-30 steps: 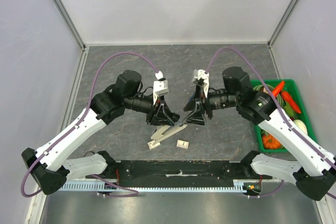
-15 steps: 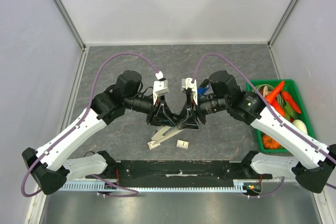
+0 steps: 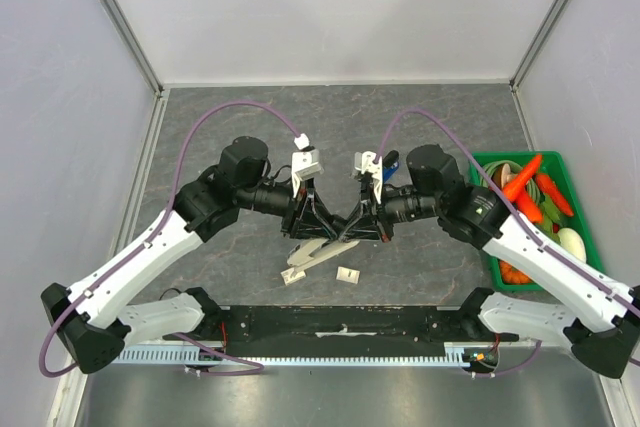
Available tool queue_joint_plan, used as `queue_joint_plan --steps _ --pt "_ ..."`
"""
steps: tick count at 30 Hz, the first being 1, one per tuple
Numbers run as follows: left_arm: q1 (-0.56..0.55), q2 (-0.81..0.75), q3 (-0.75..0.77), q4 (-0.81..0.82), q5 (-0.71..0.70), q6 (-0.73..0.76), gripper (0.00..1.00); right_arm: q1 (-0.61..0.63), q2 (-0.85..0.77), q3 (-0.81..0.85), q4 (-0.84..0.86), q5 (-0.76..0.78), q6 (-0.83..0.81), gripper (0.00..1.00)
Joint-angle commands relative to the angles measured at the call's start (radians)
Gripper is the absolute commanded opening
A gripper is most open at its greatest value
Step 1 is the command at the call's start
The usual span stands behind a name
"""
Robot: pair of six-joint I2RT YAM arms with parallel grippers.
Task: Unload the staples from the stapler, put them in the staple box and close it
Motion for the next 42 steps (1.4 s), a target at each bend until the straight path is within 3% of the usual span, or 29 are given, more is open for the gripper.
queue_joint_plan --steps 1,6,13,27,34,42 --pt "0.003 -0.081 0.013 0.280 -0.132 -0.151 0.02 0.008 -0.044 -0.085 0.073 0.081 0.072 0.00" --pt "0.004 -0.100 -0.016 0.403 -0.272 -0.197 0.02 0.008 -0.108 -0.188 0.163 0.108 0.153 0.00" --pt "0.010 -0.075 -0.050 0.549 -0.320 -0.240 0.02 0.006 -0.138 -0.284 0.274 0.095 0.236 0.00" --pt "0.055 -0.063 -0.007 0.597 -0.261 -0.263 0.02 0.008 -0.180 -0.490 0.536 -0.003 0.422 0.00" --pt "0.081 -0.061 -0.005 0.630 -0.229 -0.286 0.02 0.008 -0.213 -0.538 0.578 -0.027 0.475 0.00" --pt "0.096 -0.083 -0.041 0.704 -0.405 -0.307 0.02 0.009 -0.173 -0.616 0.738 0.038 0.627 0.00"
